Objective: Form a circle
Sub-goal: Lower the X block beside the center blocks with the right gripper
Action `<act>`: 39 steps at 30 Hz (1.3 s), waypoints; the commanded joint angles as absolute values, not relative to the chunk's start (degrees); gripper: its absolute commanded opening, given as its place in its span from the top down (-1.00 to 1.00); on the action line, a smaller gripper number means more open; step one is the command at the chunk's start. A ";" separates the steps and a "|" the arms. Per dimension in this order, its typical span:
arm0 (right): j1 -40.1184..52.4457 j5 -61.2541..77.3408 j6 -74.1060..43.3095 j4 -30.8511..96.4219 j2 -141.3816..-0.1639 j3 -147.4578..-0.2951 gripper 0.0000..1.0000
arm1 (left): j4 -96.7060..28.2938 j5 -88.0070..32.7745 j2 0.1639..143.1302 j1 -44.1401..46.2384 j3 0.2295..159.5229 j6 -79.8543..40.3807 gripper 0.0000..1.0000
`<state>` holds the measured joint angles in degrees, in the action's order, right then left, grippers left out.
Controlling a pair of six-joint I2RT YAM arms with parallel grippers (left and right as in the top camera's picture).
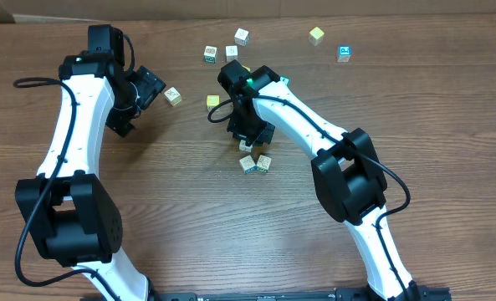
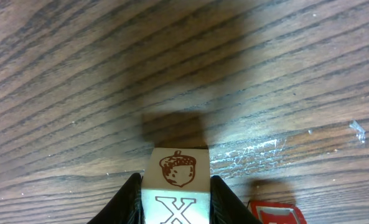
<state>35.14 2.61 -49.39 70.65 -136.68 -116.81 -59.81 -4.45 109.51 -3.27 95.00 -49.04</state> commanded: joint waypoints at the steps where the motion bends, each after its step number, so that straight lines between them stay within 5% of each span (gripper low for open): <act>1: 35.20 2.68 -51.05 71.02 -136.53 -116.36 0.45 | -59.75 -4.03 108.97 -3.25 95.39 -47.55 -1.00; 20: 35.31 2.74 -51.29 70.81 -136.53 -116.36 0.11 | -59.75 -4.05 108.97 -3.25 95.39 -47.57 -1.00; 39: 35.31 3.11 -58.96 71.37 -136.53 -116.36 0.37 | -59.77 -4.03 108.97 -3.25 95.39 -47.57 -1.00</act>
